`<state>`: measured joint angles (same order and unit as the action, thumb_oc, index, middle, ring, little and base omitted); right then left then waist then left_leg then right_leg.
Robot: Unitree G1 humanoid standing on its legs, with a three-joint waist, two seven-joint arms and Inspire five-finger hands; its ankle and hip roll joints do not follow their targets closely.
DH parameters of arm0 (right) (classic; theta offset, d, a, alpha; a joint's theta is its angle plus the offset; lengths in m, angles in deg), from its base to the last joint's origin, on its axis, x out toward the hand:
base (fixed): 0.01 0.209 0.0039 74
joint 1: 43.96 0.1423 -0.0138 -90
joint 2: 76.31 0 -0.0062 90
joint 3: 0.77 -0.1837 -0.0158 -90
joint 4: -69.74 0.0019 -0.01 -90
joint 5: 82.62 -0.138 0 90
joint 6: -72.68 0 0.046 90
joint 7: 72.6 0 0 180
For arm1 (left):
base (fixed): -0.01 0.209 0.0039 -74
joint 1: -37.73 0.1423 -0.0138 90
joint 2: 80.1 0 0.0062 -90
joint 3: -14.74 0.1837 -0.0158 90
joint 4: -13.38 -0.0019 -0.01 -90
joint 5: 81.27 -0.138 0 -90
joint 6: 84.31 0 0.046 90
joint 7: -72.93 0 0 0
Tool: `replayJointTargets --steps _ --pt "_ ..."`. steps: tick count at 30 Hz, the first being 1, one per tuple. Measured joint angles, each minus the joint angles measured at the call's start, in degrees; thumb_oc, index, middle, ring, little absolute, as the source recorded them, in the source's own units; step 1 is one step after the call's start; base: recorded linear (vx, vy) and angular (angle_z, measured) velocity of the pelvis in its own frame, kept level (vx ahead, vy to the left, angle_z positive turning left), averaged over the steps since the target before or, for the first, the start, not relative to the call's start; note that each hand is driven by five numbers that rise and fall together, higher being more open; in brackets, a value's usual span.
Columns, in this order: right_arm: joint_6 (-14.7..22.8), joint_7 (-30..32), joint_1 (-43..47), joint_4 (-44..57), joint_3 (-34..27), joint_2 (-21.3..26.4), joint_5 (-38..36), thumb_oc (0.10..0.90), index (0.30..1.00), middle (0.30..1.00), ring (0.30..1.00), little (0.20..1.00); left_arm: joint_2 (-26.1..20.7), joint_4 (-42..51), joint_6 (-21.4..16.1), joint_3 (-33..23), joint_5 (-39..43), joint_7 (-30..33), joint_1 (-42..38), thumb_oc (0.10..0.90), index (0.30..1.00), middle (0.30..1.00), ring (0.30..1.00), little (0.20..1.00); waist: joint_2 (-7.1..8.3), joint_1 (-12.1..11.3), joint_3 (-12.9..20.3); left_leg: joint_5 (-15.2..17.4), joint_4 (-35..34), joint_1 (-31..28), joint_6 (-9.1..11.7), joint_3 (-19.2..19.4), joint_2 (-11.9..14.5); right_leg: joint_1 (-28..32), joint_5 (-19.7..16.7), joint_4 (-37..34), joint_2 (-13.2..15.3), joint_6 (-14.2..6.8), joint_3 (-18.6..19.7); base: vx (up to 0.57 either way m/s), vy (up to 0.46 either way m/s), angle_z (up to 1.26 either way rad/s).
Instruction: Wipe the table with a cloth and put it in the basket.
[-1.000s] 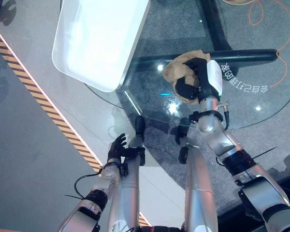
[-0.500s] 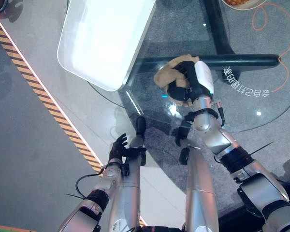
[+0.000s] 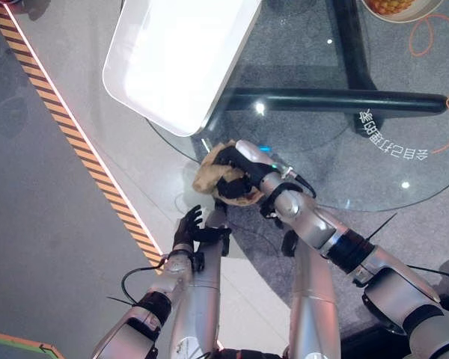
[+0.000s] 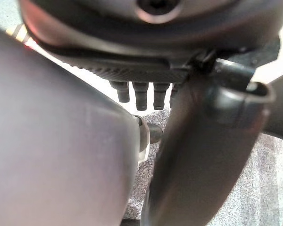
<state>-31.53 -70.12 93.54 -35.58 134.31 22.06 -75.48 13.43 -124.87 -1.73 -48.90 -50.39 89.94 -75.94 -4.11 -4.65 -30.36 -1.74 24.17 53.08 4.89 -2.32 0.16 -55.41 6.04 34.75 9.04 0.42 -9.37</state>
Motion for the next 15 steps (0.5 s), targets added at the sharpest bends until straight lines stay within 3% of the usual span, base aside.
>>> replayJointTargets --steps 15 --pt "2.95 12.44 -2.67 -1.09 -1.46 -0.52 -1.91 0.100 0.300 0.300 0.300 0.200 -0.09 0.65 0.79 -0.06 0.13 0.07 -0.74 0.800 0.900 0.900 0.900 0.900 0.08 0.18 -0.05 0.55 1.70 1.73 -0.84 0.00 -0.40 -0.94 0.10 0.07 0.19 -0.45 0.10 0.00 0.000 0.00"
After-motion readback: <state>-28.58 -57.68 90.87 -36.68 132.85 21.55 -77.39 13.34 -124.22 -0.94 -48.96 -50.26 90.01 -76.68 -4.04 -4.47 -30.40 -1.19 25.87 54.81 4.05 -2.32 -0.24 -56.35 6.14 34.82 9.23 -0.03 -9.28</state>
